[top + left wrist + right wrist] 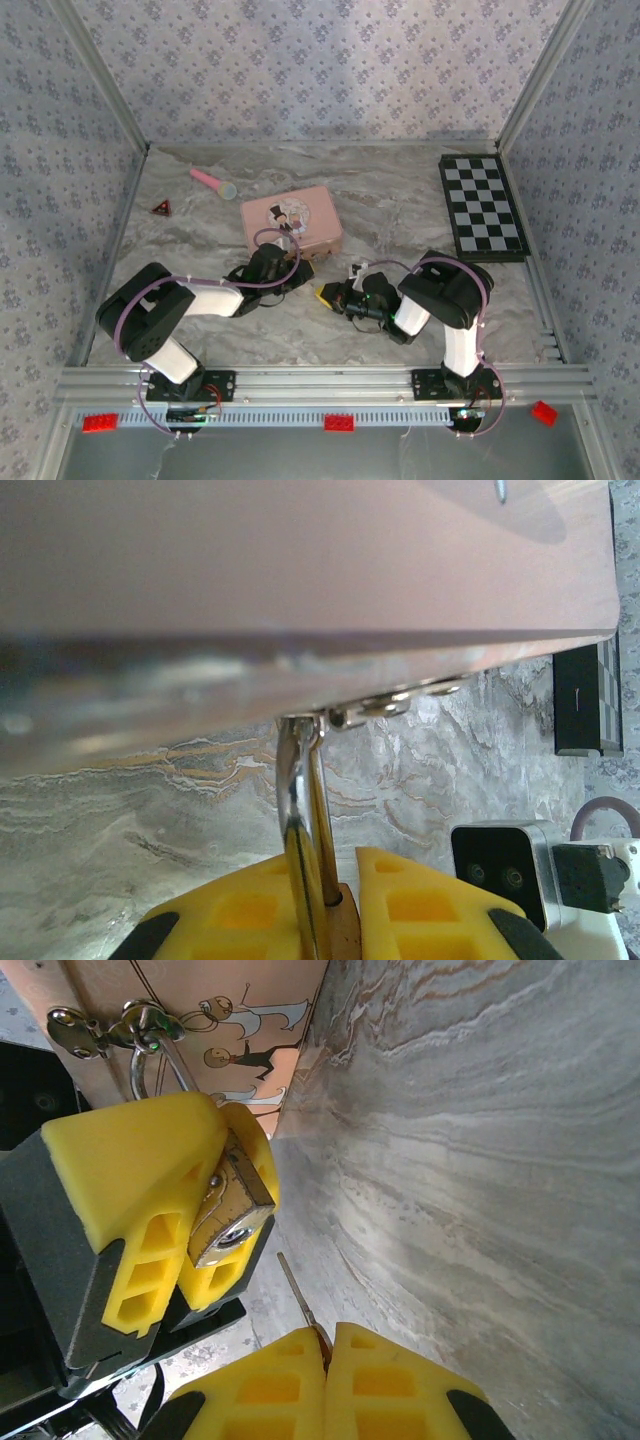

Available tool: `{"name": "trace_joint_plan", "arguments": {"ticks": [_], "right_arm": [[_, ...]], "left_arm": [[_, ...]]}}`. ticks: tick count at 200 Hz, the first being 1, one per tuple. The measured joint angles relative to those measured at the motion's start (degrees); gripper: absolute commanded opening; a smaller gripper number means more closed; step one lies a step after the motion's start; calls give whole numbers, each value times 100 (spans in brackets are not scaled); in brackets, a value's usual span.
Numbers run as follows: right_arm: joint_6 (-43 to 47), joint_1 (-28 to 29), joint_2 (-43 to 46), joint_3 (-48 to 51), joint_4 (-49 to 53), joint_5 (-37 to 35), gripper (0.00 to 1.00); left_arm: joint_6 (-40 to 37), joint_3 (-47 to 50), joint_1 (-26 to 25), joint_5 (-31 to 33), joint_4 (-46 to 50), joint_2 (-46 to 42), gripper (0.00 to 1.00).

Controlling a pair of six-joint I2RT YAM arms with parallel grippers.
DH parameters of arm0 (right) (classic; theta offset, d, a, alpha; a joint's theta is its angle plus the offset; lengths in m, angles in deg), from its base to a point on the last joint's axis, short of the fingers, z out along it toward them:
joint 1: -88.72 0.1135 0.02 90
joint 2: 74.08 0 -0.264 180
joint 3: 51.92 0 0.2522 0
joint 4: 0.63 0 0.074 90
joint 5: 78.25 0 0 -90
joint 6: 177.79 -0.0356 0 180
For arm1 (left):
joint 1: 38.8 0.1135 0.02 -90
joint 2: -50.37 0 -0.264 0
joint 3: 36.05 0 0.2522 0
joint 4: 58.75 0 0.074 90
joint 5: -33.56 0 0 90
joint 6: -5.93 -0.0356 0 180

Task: Unlock a padlock with a key

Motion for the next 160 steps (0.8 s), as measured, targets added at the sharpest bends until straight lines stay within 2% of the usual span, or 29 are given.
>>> {"name": "trace_joint_plan", "arguments": {"ticks": [160], "right_arm": [[-85,-149,46,0,-26,133,0]], "left_arm": [[15,87,28,-48,-323,68,13]]}}
